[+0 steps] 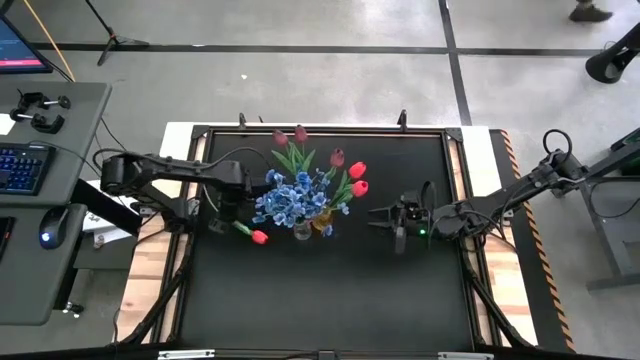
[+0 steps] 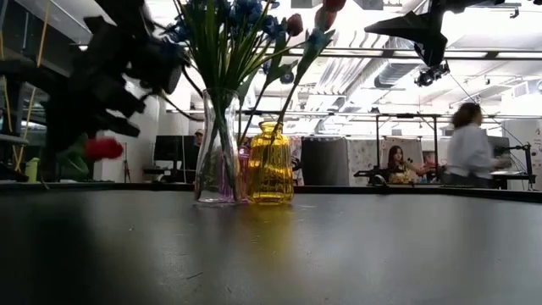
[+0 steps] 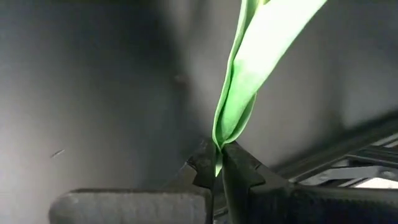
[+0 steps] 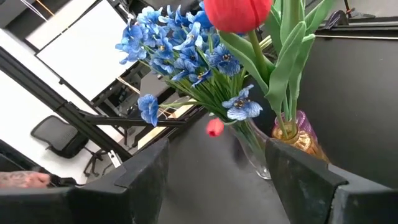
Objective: Sort flowers into vase by color
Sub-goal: Put the red flower into the yellow vase
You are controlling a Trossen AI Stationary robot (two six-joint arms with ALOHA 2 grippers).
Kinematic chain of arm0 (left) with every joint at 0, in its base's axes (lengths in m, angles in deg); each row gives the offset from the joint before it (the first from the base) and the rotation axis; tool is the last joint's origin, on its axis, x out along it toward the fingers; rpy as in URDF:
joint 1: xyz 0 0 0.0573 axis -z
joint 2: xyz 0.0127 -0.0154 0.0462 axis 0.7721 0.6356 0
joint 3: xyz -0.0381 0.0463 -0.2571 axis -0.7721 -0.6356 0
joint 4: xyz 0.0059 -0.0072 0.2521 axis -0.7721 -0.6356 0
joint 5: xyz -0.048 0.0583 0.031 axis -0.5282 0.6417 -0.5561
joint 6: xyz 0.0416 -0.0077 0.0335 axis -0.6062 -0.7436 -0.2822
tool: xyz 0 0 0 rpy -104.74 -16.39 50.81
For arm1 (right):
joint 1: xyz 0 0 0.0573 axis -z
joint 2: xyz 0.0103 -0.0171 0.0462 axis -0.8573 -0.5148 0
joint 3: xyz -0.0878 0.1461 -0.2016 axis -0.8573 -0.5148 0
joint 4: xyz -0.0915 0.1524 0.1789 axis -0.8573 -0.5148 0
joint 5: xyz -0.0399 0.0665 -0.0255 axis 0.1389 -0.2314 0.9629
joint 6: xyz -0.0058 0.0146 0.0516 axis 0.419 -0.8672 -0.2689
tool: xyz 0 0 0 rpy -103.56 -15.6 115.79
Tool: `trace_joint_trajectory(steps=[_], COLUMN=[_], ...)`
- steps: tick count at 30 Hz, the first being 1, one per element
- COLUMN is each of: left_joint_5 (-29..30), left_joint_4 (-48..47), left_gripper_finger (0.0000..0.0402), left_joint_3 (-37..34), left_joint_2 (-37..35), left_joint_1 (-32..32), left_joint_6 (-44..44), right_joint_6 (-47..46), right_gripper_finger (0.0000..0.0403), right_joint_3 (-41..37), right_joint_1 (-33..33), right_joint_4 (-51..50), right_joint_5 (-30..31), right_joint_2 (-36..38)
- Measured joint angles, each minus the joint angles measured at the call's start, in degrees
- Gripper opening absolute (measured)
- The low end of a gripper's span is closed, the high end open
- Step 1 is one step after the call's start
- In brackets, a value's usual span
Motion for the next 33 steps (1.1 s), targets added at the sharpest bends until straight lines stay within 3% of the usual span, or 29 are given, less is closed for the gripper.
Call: trace_joint_trajectory(steps=[8, 18, 28, 33], left_joint_5=[-3.00, -5.94, -5.93, -5.60], left_joint_4=[-0.37, 2.69, 3.60, 9.86], left_gripper_finger=[0.0000, 0.0000, 0.0000, 0.0000], left_joint_3=[0.04, 0.44, 9.32, 14.58], left_joint_2=[-4.99, -5.36, -5.36, -5.28], left_joint_1=[9.53, 25.98, 38.26, 43.93], left_joint_6=[5.05, 13.05, 16.95, 18.90], right_joint_6=[1.50, 2.15, 2.16, 2.14], right_gripper_finger=[0.0254, 0.0254, 0.0254, 0.0254], right_joint_3=[0.00, 0.00, 0.00, 0.00], right_joint_1=[0.02, 0.01, 0.00, 0.00], right_joint_4=[0.00, -0.02, -0.01, 0.01], right_joint_5=[-0.04, -0.28, -0.22, -0.20], right_joint_2=[0.00, 0.00, 0.00, 0.00])
